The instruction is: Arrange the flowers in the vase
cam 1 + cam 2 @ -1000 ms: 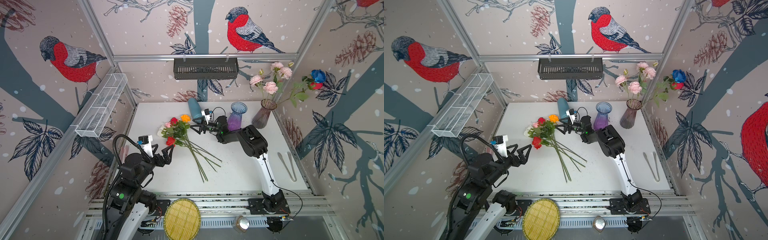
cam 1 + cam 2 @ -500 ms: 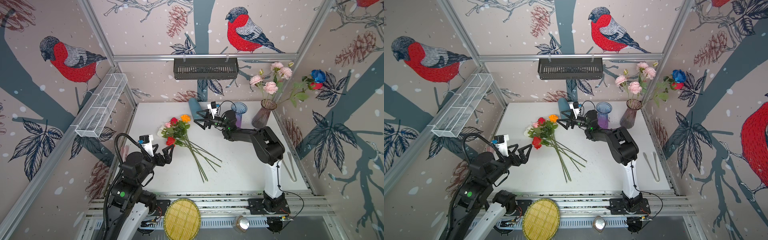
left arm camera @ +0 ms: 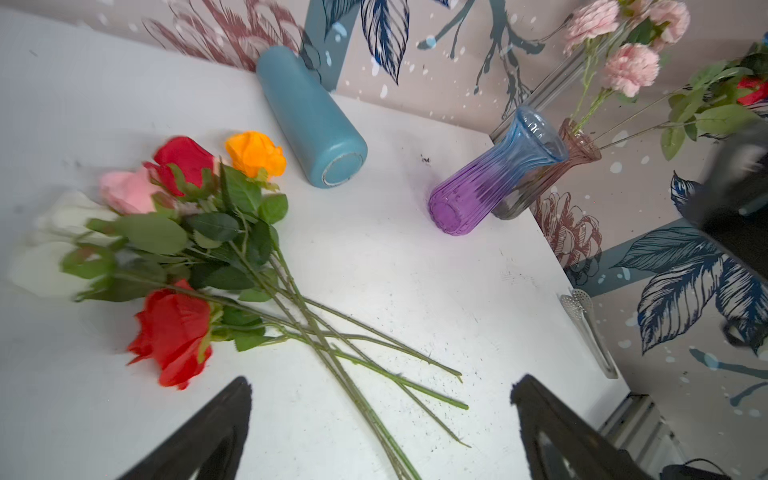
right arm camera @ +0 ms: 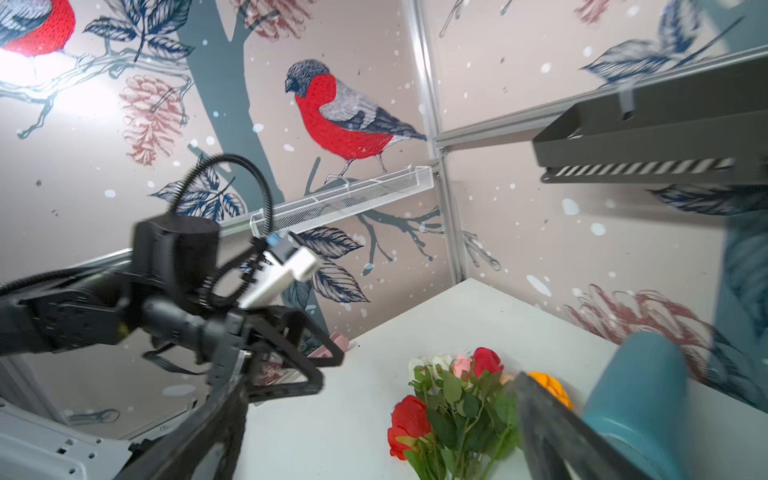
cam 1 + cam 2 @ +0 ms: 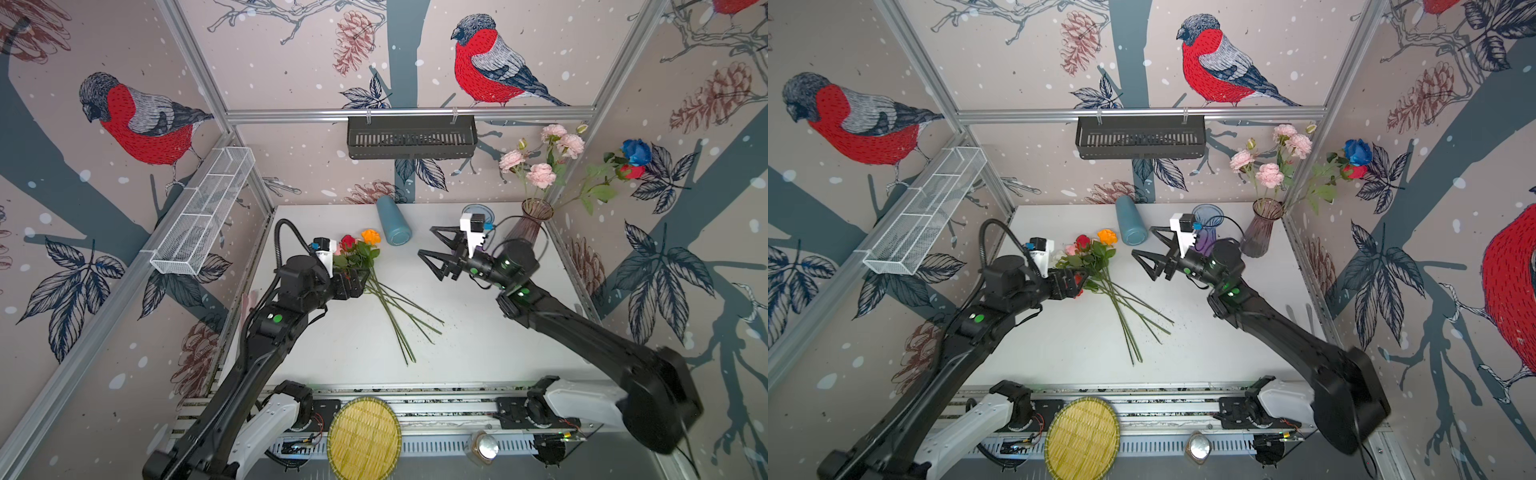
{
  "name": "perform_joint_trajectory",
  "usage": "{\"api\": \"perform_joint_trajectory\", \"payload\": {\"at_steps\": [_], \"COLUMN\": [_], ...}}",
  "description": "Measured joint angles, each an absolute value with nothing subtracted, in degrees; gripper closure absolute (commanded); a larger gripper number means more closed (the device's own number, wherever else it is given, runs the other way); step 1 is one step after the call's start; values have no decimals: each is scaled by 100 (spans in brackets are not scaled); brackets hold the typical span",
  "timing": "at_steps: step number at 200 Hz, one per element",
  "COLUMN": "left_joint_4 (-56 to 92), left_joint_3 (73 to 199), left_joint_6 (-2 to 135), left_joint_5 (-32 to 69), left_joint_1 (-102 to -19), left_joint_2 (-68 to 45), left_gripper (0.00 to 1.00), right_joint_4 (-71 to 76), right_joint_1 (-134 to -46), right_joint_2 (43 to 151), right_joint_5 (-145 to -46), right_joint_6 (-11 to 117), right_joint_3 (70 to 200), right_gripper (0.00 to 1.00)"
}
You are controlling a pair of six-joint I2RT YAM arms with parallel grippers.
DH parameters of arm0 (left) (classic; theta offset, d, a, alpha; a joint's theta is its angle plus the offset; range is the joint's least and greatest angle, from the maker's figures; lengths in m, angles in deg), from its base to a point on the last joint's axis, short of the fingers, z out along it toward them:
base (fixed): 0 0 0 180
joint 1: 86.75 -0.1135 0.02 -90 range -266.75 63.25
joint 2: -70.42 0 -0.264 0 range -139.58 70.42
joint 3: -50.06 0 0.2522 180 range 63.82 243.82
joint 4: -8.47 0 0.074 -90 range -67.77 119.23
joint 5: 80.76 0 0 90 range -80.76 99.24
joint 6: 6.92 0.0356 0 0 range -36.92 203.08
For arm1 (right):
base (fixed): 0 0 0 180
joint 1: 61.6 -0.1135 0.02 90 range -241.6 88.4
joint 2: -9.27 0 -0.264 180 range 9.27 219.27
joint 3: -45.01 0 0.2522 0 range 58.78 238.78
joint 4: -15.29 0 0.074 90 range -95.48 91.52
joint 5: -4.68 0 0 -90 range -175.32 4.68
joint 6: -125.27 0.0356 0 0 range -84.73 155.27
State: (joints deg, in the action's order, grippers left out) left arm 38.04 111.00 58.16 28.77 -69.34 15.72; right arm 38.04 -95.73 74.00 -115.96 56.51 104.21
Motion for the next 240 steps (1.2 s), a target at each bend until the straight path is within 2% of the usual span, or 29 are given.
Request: {"api": "perform_joint_trajectory", "payload": {"at_steps": [23, 46, 90, 125, 148, 168, 240], "left_joint_4": [3522, 3304, 3859, 4921, 5478, 5509, 4834], "left_joint_3": [11812, 13231, 16096, 19003, 20417, 20719, 20398], "left_joint_6": [5628, 5619, 5811, 5947, 5931, 5949, 5805], "left_joint_5": [3080, 3157, 2698, 2103, 1911, 1817, 1860], "left_joint_1": [-6934, -6934, -6932, -6932, -6932, -6929, -6932], "left_joint_2": [269, -1355, -4060, -5971, -6854, -7125, -7256], "left_gripper": [12, 20, 15, 11, 11, 10, 10], "right_joint_4": [2796, 1600, -548, -1390, -1706, -1879, -1993], "right_joint_1": [-9643, -9615, -9442, -9381, -9377, -9370, -9366], "right_joint_2": [6318, 5628, 4804, 4238, 3993, 3844, 3731], "right_joint_5": [-11137, -10673, -9806, -9683, -9607, -9585, -9554], "right_joint_6": [5627, 5520, 5264, 5242, 5240, 5179, 5179], "right_joint_3": [10388, 10403, 10460, 10259, 10158, 10106, 10032], "right_gripper": [1, 1, 1, 1, 1, 1, 1]}}
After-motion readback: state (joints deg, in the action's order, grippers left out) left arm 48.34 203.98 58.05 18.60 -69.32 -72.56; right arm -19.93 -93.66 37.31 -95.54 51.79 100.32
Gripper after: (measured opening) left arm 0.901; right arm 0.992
